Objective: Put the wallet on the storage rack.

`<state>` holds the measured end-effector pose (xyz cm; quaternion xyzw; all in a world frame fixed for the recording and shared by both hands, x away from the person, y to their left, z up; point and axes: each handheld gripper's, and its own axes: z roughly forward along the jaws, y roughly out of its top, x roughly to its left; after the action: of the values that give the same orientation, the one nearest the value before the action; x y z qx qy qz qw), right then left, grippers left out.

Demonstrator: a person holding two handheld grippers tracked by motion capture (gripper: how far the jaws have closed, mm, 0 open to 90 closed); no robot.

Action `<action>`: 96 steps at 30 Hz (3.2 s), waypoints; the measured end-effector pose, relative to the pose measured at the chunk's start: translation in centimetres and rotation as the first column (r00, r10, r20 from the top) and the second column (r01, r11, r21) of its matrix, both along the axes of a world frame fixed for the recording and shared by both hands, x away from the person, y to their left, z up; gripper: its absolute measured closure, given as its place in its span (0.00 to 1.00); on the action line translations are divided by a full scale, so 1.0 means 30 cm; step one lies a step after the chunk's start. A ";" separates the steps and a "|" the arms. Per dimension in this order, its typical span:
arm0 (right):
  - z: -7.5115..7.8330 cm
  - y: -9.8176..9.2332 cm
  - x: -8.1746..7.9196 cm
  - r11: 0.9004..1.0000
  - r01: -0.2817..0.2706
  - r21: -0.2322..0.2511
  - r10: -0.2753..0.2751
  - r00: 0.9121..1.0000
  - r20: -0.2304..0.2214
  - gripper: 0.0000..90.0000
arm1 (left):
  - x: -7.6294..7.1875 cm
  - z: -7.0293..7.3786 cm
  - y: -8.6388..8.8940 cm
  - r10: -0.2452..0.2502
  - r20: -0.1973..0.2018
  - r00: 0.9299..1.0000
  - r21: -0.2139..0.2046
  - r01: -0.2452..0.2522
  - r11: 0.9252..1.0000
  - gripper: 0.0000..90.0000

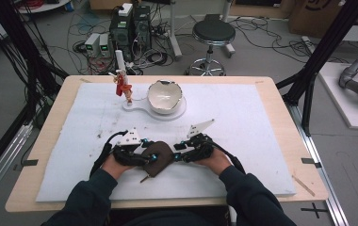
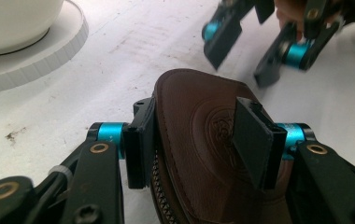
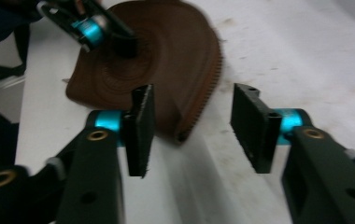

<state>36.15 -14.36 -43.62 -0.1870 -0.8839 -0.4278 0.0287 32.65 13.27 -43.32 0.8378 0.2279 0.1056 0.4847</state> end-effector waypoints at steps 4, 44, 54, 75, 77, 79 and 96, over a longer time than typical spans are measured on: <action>-0.004 0.013 -0.003 0.999 -0.032 -0.017 0.032 0.999 0.005 0.73 | 0.002 -0.002 0.000 0.001 -0.009 1.000 -0.007 -0.001 1.000 0.56; 0.090 -0.239 0.038 0.952 0.275 0.136 -0.291 0.950 0.110 0.39 | 0.036 0.089 0.085 0.012 -0.071 0.997 -0.225 -0.028 0.974 0.72; 0.124 -0.322 0.043 0.919 0.348 0.186 -0.374 0.918 0.132 0.39 | 0.152 0.285 0.062 0.034 0.117 0.993 -0.193 -0.011 0.981 0.73; 0.142 -0.468 0.050 0.869 0.449 0.207 -0.481 0.865 0.143 0.34 | 0.461 0.416 -0.095 -0.011 0.328 0.945 0.046 -0.004 0.999 0.72; 0.143 -0.469 0.049 0.869 0.449 0.209 -0.482 0.864 0.145 0.34 | 0.476 0.406 -0.105 -0.006 0.344 0.939 0.043 -0.010 0.999 0.72; 0.143 -0.471 0.049 0.869 0.448 0.210 -0.481 0.865 0.144 0.34 | 0.487 0.391 -0.112 -0.001 0.353 0.936 0.053 -0.019 0.998 0.72; 0.142 -0.477 0.048 0.871 0.446 0.206 -0.478 0.866 0.148 0.34 | 0.541 0.240 -0.135 0.050 0.274 0.960 0.179 -0.102 0.979 0.72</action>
<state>37.60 -28.67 -39.35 -0.3482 -0.7730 -0.5099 -0.1457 48.88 9.21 -36.13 0.8491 0.1814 0.2580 0.4239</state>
